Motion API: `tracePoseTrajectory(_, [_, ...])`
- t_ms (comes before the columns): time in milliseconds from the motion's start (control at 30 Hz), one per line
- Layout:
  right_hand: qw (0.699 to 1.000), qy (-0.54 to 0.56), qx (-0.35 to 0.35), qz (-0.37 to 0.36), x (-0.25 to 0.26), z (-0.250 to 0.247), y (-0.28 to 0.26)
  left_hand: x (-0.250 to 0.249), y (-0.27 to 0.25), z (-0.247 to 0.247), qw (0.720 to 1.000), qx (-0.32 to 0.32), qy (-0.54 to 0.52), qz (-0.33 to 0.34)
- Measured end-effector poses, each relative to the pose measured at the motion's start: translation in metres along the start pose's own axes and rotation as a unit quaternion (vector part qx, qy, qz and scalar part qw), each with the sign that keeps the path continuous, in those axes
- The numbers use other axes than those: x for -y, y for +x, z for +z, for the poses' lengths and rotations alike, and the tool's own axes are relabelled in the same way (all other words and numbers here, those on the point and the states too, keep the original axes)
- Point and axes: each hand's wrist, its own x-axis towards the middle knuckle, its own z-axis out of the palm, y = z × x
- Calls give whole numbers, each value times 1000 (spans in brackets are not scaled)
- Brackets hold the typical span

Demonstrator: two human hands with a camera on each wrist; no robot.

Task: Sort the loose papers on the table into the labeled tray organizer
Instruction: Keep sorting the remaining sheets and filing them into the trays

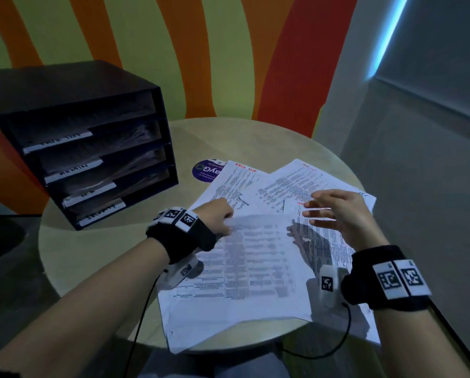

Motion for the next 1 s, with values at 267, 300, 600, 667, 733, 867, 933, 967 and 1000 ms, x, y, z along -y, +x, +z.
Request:
tracePoseTrajectory(267, [992,-27,-120,26,-11,-19,13,13,-10,-39,864,-247,-436,-44])
tracePoseTrajectory(300, [992,-27,-118,40,-12,-16,13,9,-13,-46,850,-240,-467,-42])
tracePoseTrajectory(600, [995,86,-27,51,-24,0,15,-30,-1,-35,848,-156,-506,-33])
tracePoseTrajectory(667, [994,61,-91,-1,-20,-12,15,-28,1,-31,909,-129,-390,-60])
tracePoseTrajectory(733, [982,30,-178,-53,-14,-29,14,-19,1,-24,959,-68,-260,-92])
tracePoseTrajectory(867, [947,55,-306,-81,-7,-64,13,-4,1,-5,991,35,-72,-105])
tracePoseTrajectory(933, [941,77,-319,-76,-6,-74,9,-2,2,1,992,35,-26,-116])
tracePoseTrajectory(967, [942,86,-317,-74,-5,-76,7,-2,1,3,992,36,-31,-118])
tracePoseTrajectory(1000, [941,97,-315,-78,-5,-77,5,-2,2,4,991,39,-49,-115])
